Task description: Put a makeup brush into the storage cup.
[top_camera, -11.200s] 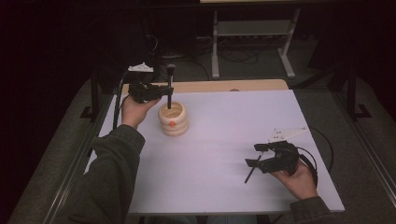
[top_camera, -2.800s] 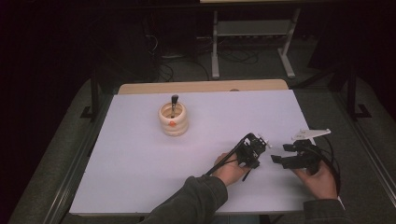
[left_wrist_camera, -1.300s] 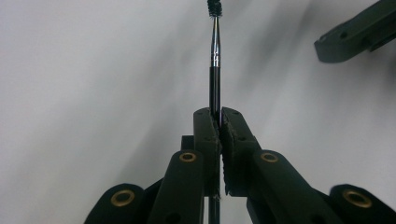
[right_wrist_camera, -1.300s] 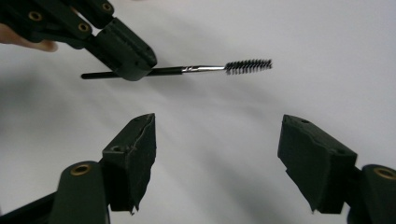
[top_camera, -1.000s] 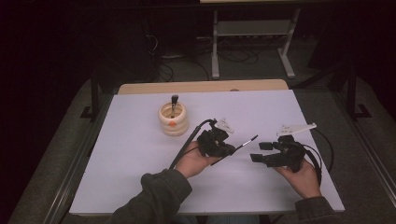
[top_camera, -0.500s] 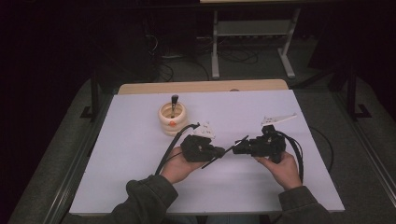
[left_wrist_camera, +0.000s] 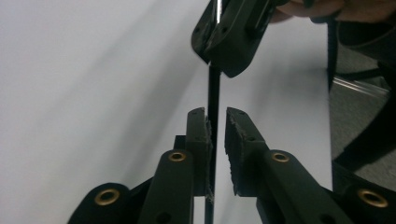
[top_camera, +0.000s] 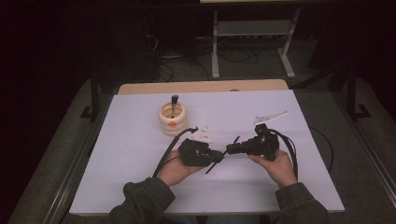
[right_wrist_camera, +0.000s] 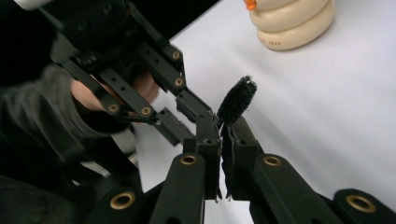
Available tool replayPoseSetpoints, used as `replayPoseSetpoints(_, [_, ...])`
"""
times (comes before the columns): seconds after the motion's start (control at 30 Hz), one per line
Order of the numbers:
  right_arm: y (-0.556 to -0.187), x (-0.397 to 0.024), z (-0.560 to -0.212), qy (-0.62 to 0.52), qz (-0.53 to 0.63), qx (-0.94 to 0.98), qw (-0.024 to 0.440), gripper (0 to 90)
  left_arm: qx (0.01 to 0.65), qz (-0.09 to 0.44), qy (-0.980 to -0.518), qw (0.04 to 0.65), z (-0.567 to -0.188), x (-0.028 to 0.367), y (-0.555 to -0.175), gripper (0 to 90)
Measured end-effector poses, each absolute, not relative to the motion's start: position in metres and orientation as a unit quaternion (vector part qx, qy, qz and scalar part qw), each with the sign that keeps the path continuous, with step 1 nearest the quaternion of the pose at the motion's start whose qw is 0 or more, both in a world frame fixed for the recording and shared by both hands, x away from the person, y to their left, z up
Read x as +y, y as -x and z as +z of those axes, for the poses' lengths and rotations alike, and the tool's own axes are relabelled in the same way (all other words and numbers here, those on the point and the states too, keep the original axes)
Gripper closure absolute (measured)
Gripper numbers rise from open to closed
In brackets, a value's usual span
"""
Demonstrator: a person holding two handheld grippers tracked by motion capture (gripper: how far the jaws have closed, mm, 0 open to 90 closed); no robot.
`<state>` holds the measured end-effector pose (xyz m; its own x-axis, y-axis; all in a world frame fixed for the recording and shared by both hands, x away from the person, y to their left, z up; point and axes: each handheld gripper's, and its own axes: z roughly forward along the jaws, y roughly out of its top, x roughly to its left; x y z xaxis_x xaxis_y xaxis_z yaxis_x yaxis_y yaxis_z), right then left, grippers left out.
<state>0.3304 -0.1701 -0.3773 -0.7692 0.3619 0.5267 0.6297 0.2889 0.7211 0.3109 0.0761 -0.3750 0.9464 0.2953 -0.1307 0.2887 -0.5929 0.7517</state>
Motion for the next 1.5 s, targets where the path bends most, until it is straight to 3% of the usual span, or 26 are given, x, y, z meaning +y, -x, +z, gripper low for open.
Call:
replayPoseSetpoints(0.17, [-0.328, -0.158, -0.368, 0.294, -0.483, -0.818, 0.108, 84.8, 0.159, 0.006, -0.898, 0.41, -0.375, 0.074, -0.31, 75.7])
replayPoseSetpoints(0.37, [-0.326, -0.15, -0.364, 0.28, -0.474, -0.83, 0.096, 83.6, 0.16, 0.006, -0.901, 0.404, -0.374, 0.077, -0.313, 85.3])
replayPoseSetpoints(0.5, [-0.324, -0.152, -0.363, 0.287, -0.478, -0.826, 0.08, 68.5, 0.163, 0.003, -0.897, 0.41, -0.372, 0.082, -0.315, 85.5])
replayPoseSetpoints(0.67, [-0.321, -0.16, -0.363, 0.292, -0.483, -0.823, 0.061, 61.3, 0.186, -0.003, -0.883, 0.431, -0.368, 0.09, -0.32, 85.5])
replayPoseSetpoints(1.5, [-0.307, -0.192, -0.384, 0.335, -0.453, -0.826, -0.001, 44.3, 0.251, 0.022, -0.845, 0.472, -0.352, 0.132, -0.346, 85.5])
